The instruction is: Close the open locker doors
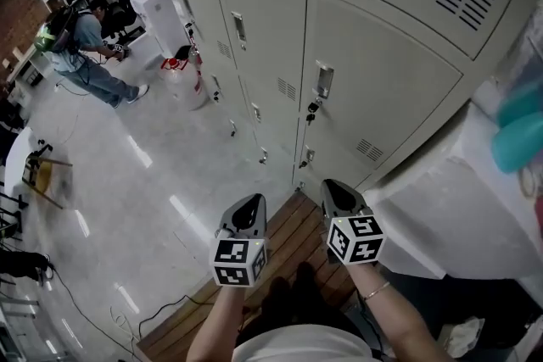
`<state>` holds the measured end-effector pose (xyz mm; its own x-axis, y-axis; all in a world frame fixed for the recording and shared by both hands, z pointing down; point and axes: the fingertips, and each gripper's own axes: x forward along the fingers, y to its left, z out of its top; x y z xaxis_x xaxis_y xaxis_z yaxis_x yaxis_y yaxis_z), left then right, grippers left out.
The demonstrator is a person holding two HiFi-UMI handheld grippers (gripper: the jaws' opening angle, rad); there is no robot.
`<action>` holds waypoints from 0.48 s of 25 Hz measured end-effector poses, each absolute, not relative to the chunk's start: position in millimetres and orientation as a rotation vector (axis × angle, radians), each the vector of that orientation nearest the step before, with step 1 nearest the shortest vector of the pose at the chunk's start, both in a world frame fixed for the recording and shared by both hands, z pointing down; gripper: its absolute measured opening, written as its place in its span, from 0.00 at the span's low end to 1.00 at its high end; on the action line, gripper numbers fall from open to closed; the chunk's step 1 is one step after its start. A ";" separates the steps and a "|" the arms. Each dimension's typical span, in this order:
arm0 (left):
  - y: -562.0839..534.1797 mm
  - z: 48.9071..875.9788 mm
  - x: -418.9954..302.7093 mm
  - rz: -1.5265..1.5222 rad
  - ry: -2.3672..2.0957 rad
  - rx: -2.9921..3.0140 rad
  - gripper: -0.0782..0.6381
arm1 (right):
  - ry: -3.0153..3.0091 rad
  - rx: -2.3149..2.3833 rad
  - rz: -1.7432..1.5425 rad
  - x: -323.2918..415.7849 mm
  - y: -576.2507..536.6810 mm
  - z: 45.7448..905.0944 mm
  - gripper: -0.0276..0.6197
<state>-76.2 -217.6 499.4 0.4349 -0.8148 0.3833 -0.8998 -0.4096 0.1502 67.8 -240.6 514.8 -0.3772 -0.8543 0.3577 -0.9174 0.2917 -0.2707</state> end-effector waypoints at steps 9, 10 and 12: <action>-196.7 487.7 -90.5 0.357 -1.479 2.382 0.13 | -2.464 1.646 0.604 59.6 -188.7 480.9 0.05; -195.1 485.9 -92.0 0.353 -1.481 2.384 0.13 | -2.471 1.644 0.598 59.4 -184.2 477.2 0.05; -190.8 483.4 -94.8 0.349 -1.486 2.386 0.13 | -2.483 1.636 0.590 59.2 -175.6 471.0 0.05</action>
